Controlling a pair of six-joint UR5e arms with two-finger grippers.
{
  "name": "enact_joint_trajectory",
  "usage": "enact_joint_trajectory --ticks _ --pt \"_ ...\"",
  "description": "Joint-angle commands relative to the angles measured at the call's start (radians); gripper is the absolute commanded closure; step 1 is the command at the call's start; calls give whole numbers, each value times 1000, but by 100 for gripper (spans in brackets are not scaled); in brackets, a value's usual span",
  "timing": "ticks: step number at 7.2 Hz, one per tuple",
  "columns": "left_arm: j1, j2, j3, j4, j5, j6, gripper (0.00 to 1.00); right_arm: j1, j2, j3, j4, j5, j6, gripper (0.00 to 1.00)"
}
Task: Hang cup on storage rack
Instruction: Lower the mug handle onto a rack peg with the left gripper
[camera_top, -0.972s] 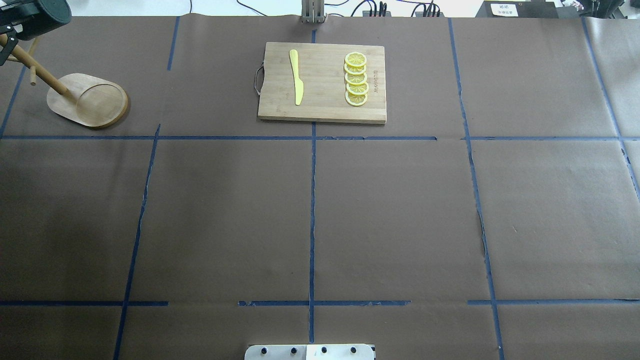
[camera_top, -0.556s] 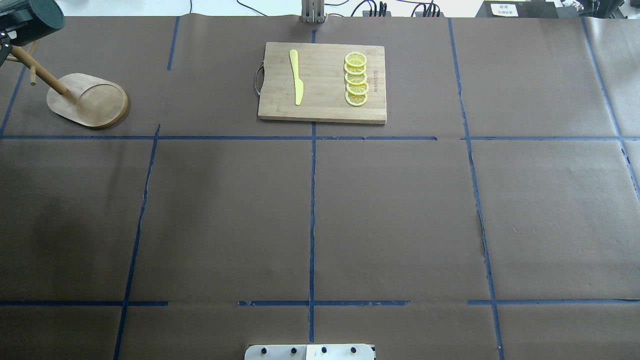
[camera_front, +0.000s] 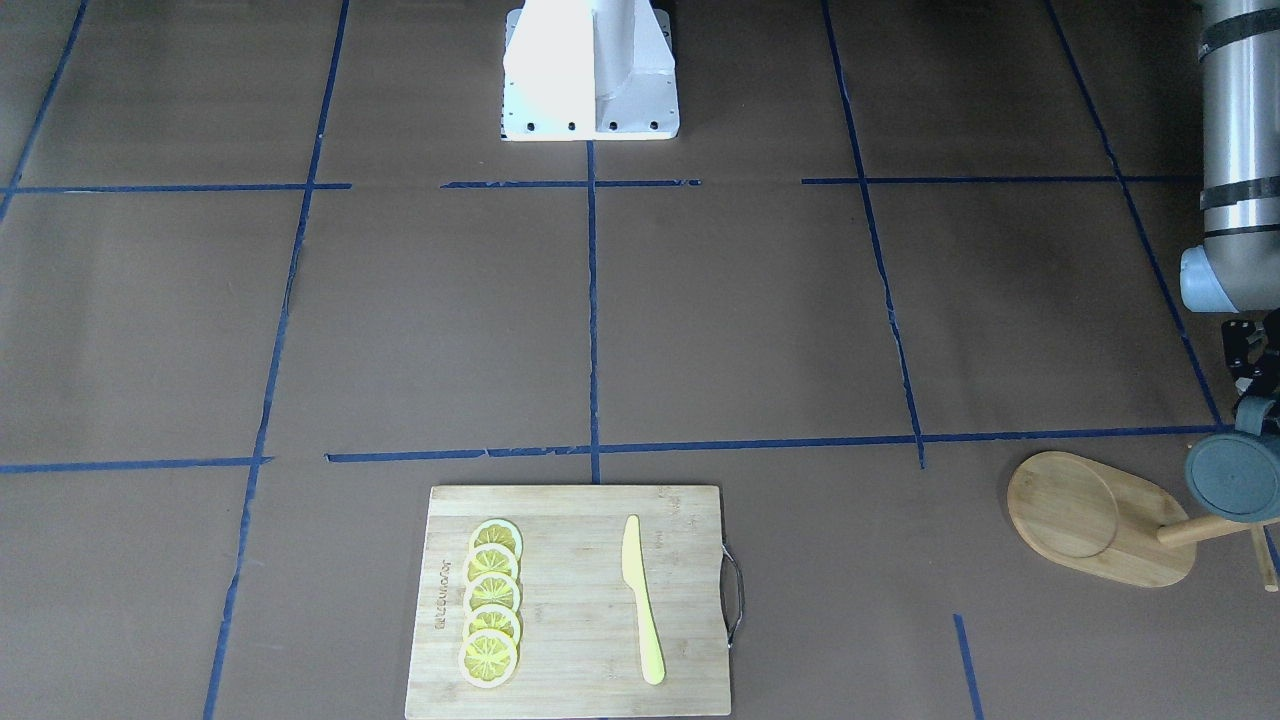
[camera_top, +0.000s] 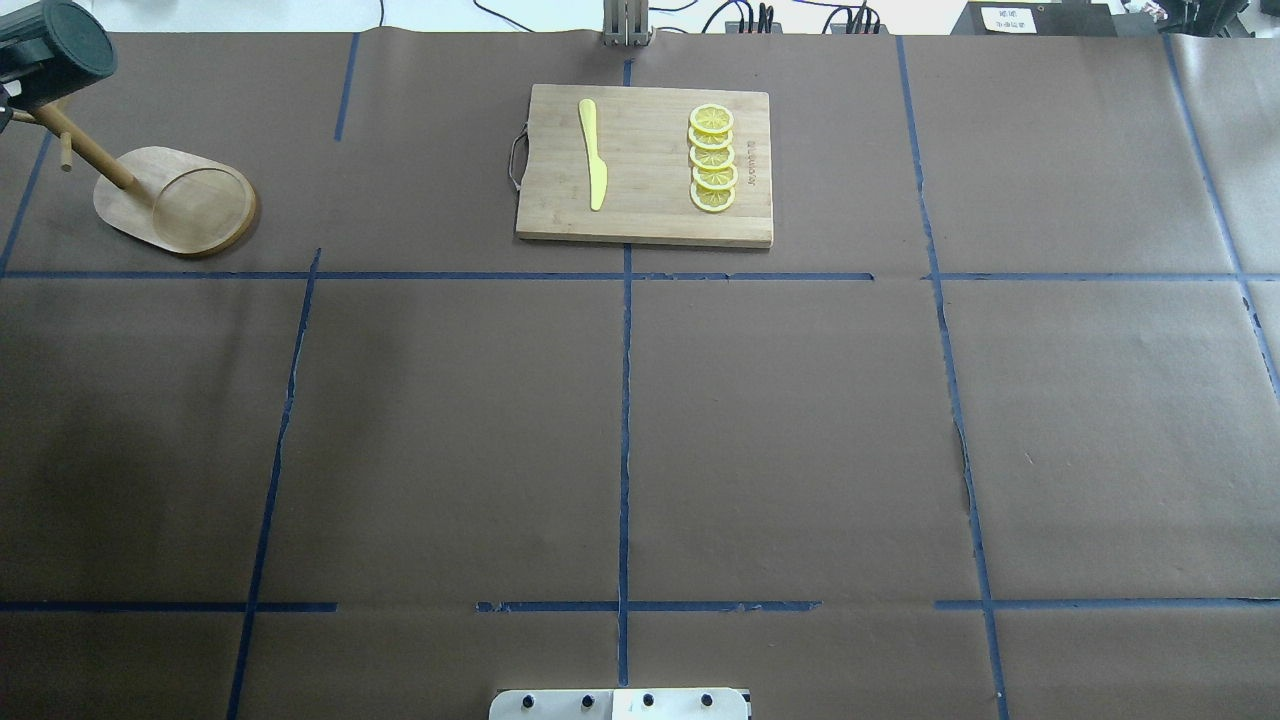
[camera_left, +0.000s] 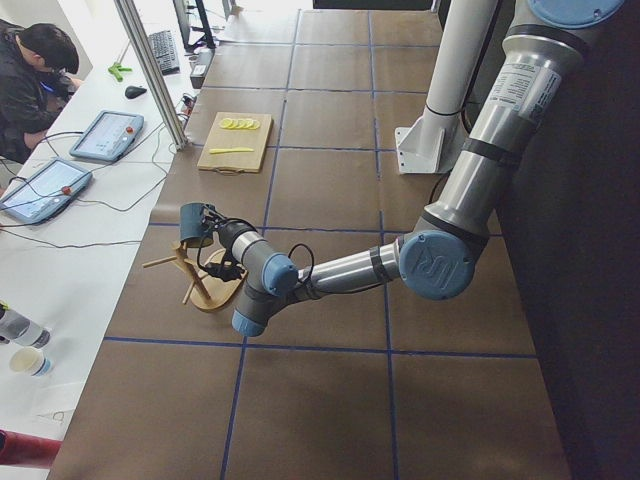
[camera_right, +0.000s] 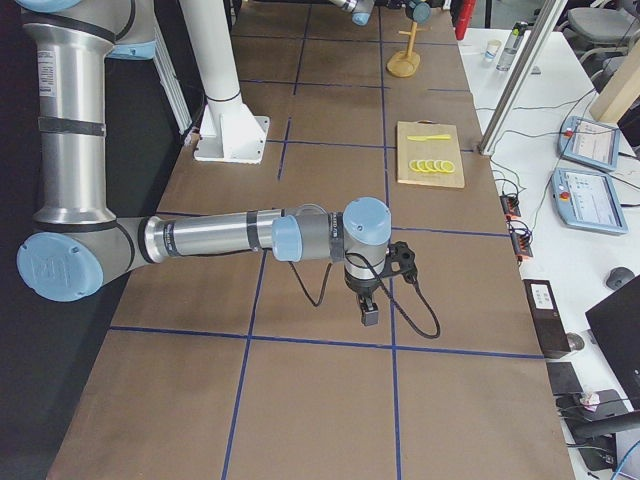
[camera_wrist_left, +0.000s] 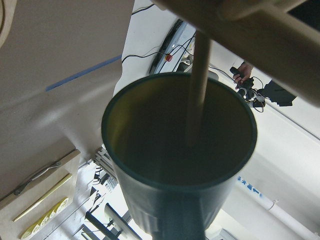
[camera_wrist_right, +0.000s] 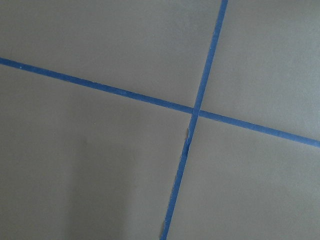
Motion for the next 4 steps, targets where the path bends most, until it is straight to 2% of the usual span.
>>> enact_joint_trajectory --ticks 1,2,4 --pt "0 0 30 -1 0 -6 92 -1 -1 0 0 1 0 0" --pt "0 0 42 -1 0 -6 88 1 -1 0 0 1 0 0" --pt "5 -3 64 -1 2 -6 66 -1 0 0 0 1 0 0"
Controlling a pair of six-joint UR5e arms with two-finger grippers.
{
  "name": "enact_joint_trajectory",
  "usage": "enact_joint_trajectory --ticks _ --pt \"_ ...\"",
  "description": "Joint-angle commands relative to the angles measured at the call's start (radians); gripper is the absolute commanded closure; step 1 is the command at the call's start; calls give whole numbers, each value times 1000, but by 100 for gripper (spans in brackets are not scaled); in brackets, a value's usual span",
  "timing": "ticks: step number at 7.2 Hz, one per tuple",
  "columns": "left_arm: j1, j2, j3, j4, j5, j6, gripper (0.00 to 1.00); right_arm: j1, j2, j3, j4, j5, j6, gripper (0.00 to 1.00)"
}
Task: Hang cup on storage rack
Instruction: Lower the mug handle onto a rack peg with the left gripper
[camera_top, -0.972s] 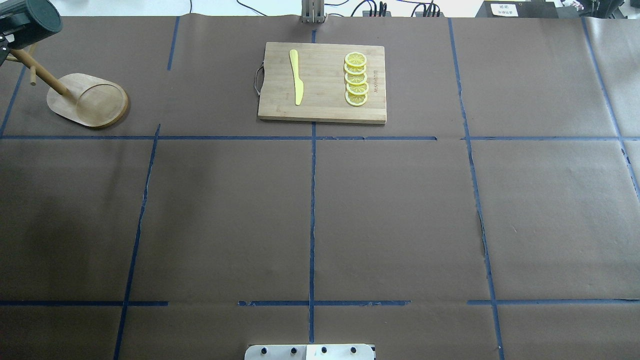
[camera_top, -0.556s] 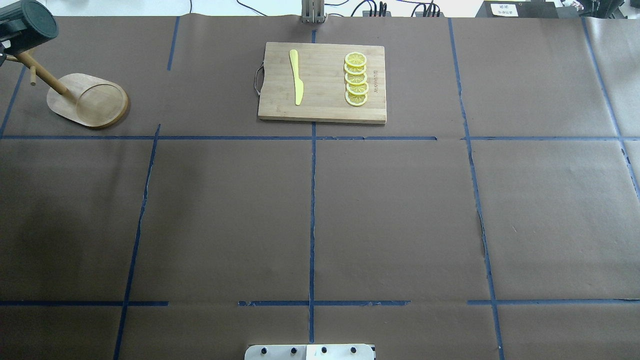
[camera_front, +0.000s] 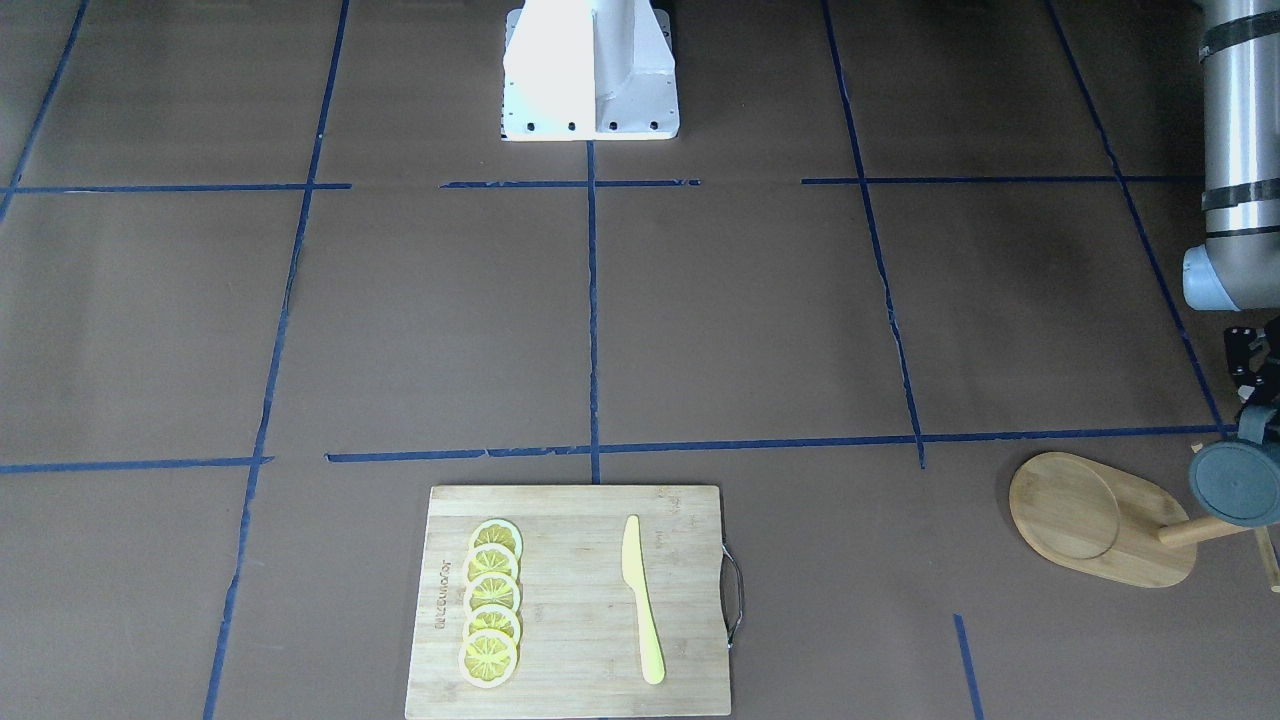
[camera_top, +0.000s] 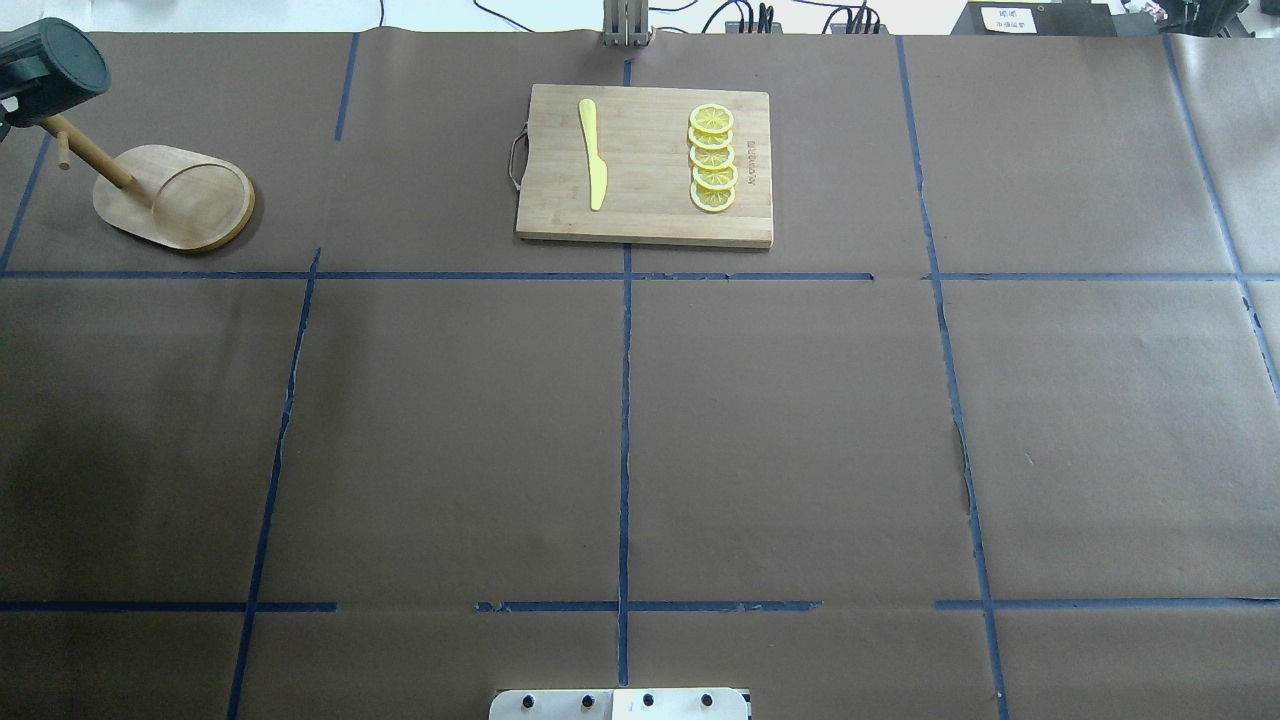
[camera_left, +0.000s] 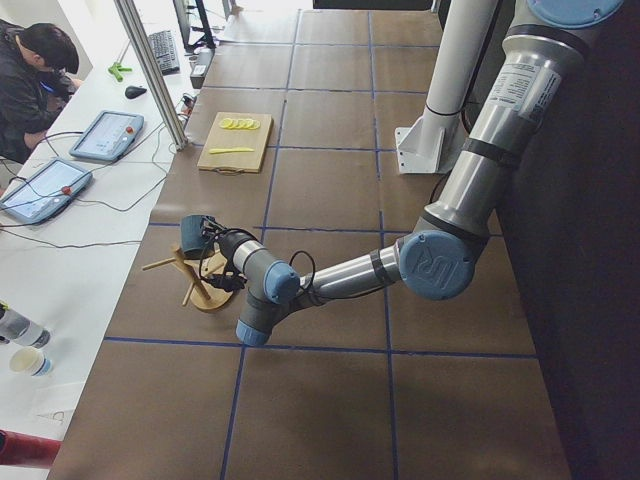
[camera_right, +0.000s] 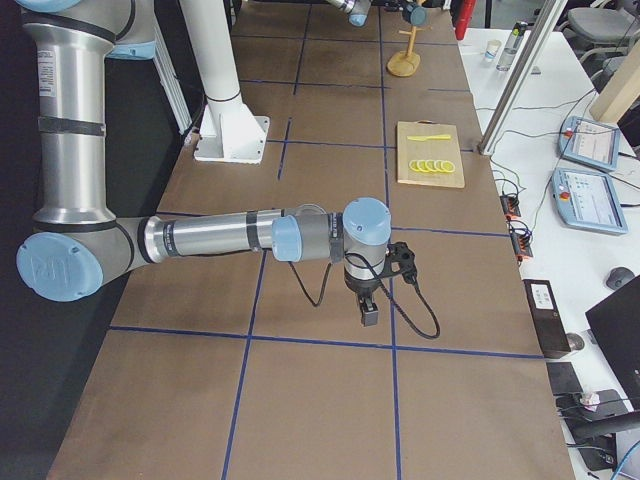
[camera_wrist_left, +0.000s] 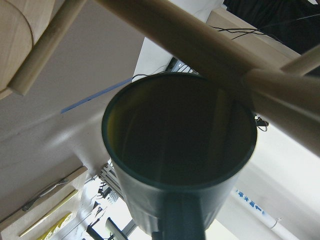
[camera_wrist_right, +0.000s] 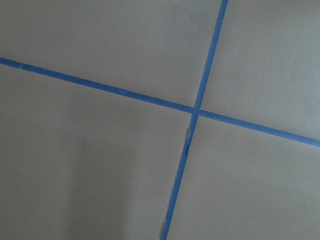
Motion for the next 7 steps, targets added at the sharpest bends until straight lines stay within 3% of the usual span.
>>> enact_joint_trajectory --ticks 1,4,7 --pt "2 -3 12 1 1 1 1 0 1 3 -1 0 6 0" --pt "2 -5 -1 2 0 -2 0 1 0 12 -2 -1 21 0" --pt "-1 85 -154 2 -10 10 0 1 -2 15 -2 -1 21 0"
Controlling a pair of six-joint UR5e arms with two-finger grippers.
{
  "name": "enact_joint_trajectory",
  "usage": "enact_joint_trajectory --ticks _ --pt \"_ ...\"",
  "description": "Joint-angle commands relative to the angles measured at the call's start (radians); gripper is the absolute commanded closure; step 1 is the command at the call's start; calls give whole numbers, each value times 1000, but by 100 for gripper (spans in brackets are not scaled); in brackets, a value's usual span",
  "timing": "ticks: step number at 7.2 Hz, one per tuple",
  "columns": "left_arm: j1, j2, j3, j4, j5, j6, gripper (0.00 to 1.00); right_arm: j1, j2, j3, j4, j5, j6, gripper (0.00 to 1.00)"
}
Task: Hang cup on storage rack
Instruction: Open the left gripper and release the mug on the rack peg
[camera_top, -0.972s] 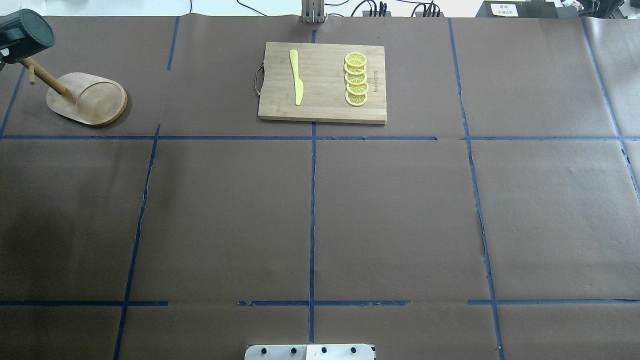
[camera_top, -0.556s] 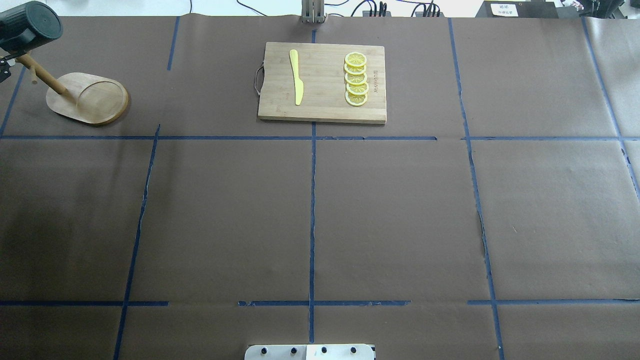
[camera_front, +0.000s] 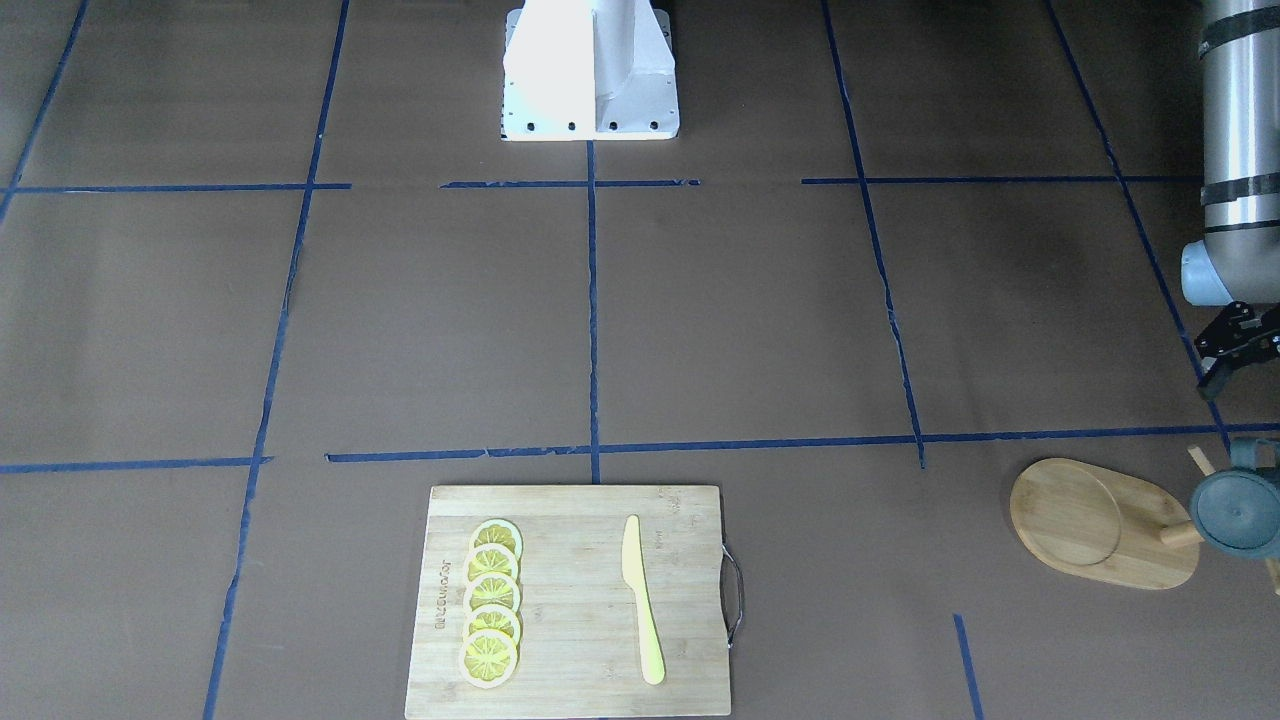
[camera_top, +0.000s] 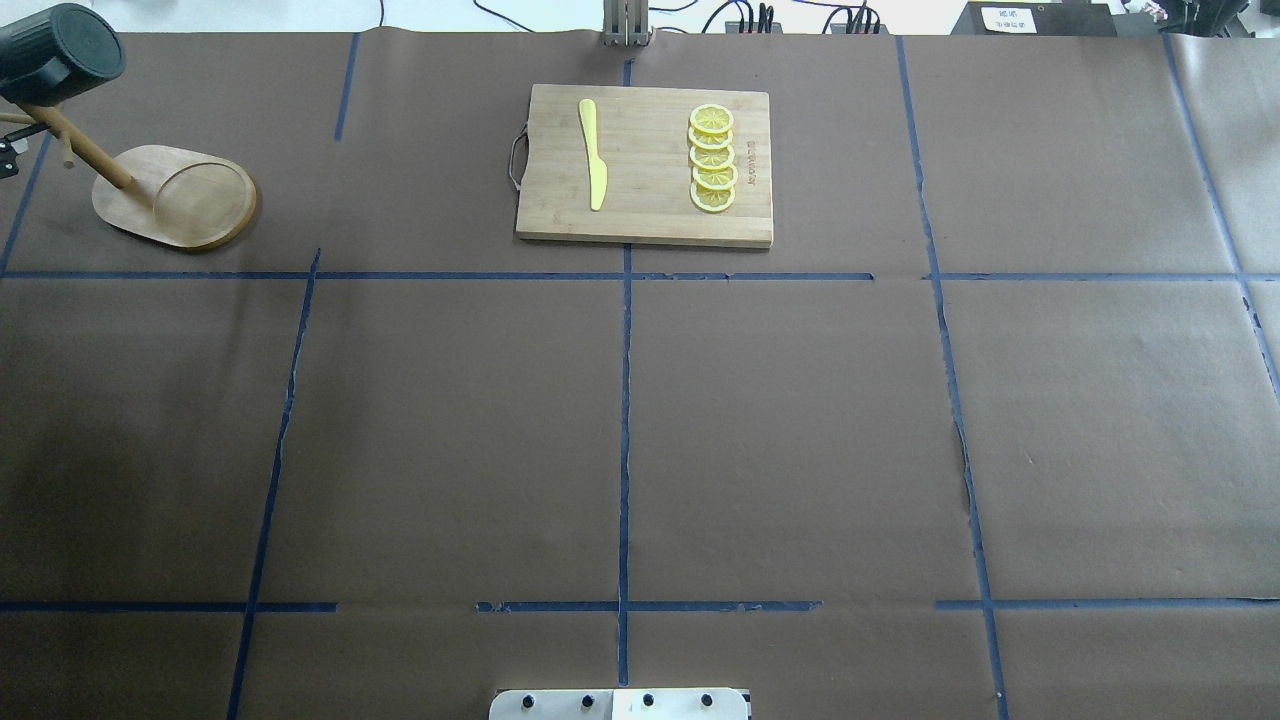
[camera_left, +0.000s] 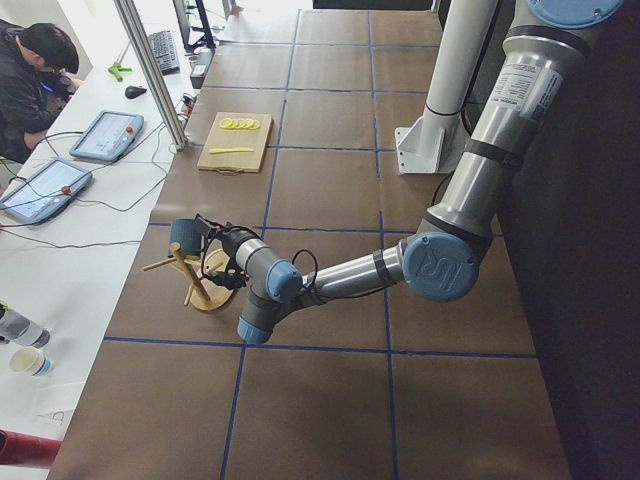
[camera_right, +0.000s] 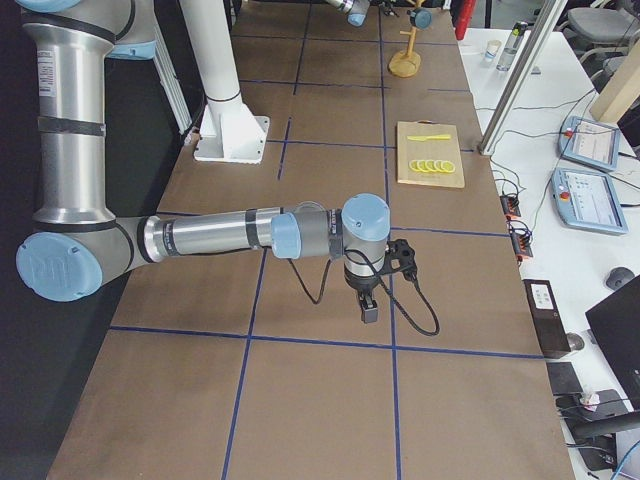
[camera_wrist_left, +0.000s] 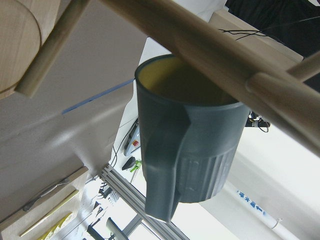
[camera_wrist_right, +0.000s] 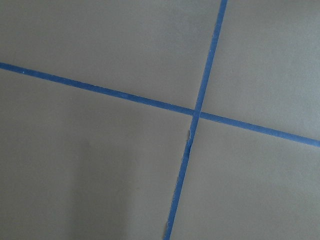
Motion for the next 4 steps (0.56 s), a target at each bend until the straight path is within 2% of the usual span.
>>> enact_joint_trajectory --ticks 1,2,4 --pt "-3 100 -157 0 -3 12 0 -1 1 -1 0 -2 0 0" --pt "-1 143 -235 2 -21 99 0 -1 1 1 0 0 0 0" --pt "-28 240 -363 12 -156 278 0 -1 0 -1 0 -2 3 0"
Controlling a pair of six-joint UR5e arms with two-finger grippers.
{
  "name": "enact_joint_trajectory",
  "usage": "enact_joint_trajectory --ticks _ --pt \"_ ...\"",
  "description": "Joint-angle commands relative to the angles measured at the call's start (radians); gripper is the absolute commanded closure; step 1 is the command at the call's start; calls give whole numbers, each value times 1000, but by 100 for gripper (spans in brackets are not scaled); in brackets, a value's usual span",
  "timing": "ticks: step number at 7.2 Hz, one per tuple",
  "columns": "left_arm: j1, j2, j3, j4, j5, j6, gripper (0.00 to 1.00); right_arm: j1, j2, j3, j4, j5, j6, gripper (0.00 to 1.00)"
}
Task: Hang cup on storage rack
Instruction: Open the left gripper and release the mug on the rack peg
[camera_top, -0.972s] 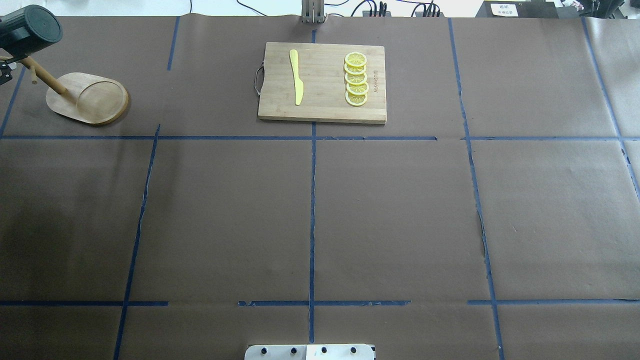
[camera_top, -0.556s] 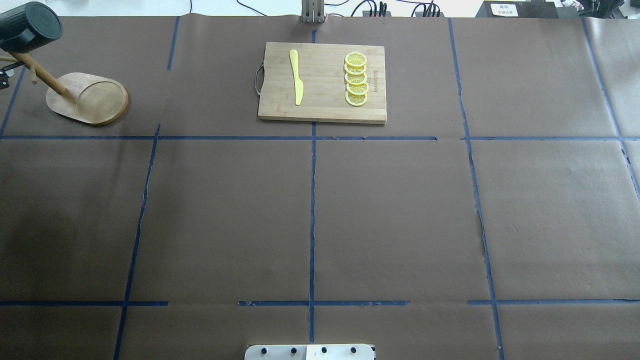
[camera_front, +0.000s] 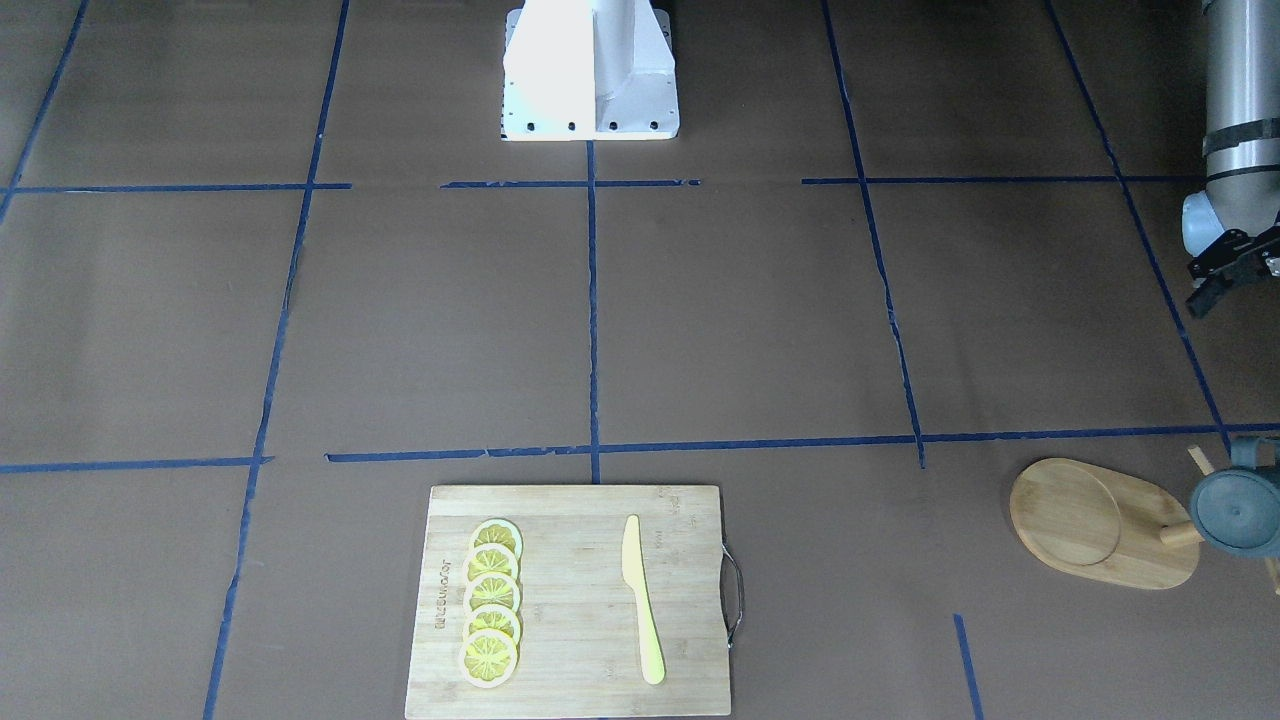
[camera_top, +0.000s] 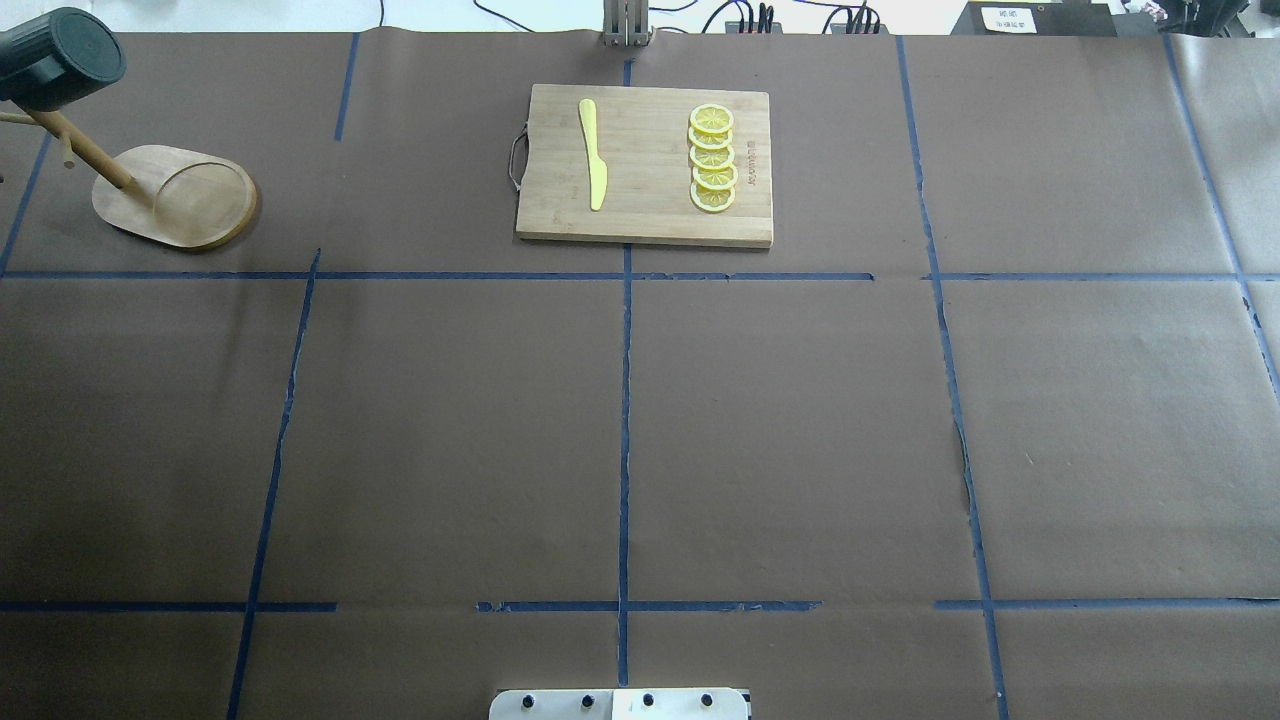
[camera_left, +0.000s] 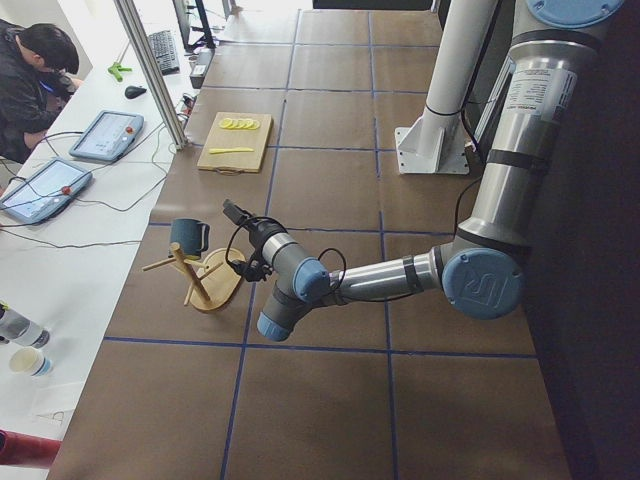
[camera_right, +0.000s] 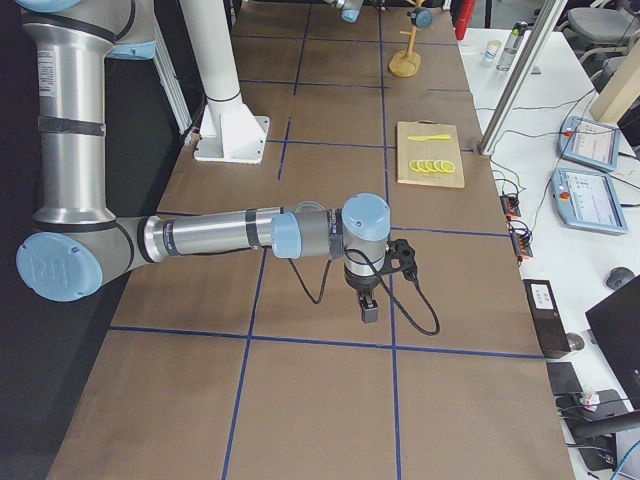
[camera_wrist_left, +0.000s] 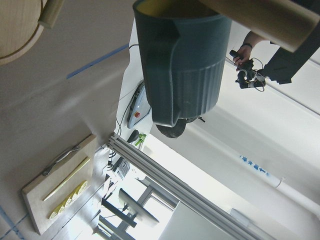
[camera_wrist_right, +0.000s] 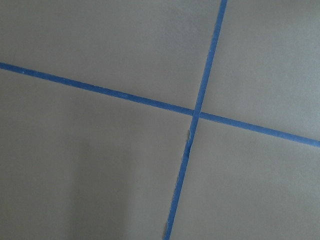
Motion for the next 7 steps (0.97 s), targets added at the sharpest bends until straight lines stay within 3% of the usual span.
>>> enact_joint_trajectory --ticks 1,2,3,6,7 --pt "-62 58 -134 57 -187 199 0 0 -1 -2 0 0 4 0" --pt "-173 51 -186 200 -393 424 0 0 -1 -2 0 0 4 0" --pt "-226 51 -210 312 -482 731 0 0 -2 -5 0 0 4 0" --pt "-287 57 -210 572 -466 1373 0 0 -2 -7 0 1 5 0" --pt "-309 57 -213 656 -411 1562 0 0 -2 -7 0 1 5 0"
